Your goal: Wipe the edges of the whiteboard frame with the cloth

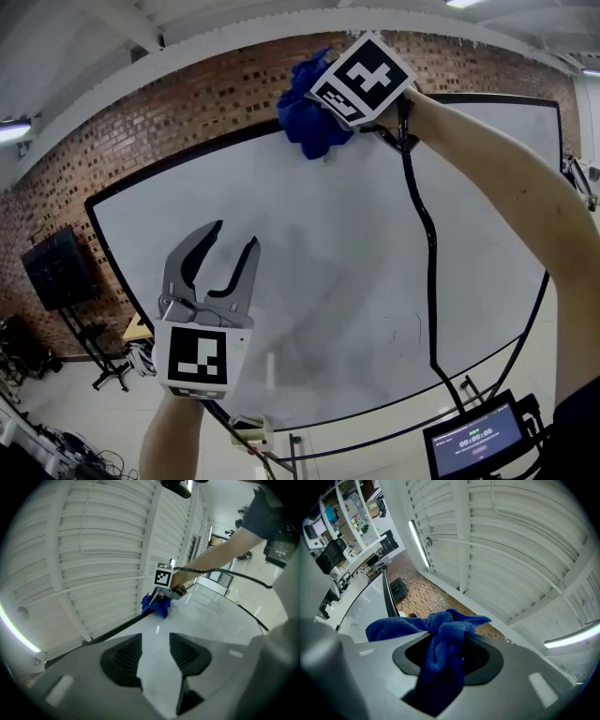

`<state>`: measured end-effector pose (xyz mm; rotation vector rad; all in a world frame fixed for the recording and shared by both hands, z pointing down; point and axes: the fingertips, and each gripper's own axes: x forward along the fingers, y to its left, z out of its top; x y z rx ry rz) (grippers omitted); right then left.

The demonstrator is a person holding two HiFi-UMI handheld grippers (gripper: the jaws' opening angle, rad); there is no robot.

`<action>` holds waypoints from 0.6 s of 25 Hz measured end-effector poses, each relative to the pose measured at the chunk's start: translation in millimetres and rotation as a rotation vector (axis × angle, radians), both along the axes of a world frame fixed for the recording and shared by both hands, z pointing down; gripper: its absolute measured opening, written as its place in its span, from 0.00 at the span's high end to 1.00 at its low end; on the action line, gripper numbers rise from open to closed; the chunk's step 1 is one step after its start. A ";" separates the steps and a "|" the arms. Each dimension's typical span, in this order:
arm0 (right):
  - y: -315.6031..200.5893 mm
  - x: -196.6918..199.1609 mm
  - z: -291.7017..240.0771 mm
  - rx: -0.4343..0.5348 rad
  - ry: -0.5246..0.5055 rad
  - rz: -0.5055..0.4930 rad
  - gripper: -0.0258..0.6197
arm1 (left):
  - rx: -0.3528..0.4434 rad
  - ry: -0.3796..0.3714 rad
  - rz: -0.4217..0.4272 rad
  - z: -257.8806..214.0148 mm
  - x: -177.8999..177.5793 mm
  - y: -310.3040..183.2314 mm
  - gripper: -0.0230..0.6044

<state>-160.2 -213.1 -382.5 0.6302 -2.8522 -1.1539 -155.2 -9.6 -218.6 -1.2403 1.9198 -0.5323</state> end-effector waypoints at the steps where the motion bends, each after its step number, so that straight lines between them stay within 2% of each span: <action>1: -0.7 0.2 -0.1 -0.001 -0.003 -0.001 0.67 | 0.002 0.003 0.003 -4.2 -0.9 -1.0 0.67; 8: -3.7 -0.6 -0.6 -0.003 -0.009 0.001 0.67 | 0.010 -0.081 -0.059 -54.1 -17.6 -14.5 0.67; 10: -5.0 -1.8 -1.6 -0.004 -0.013 0.002 0.67 | 0.013 -0.068 -0.068 -70.7 -24.8 -18.3 0.67; 15: -11.4 -4.8 2.0 -0.014 -0.003 0.017 0.67 | -0.013 0.022 -0.049 -97.0 -45.1 -39.6 0.69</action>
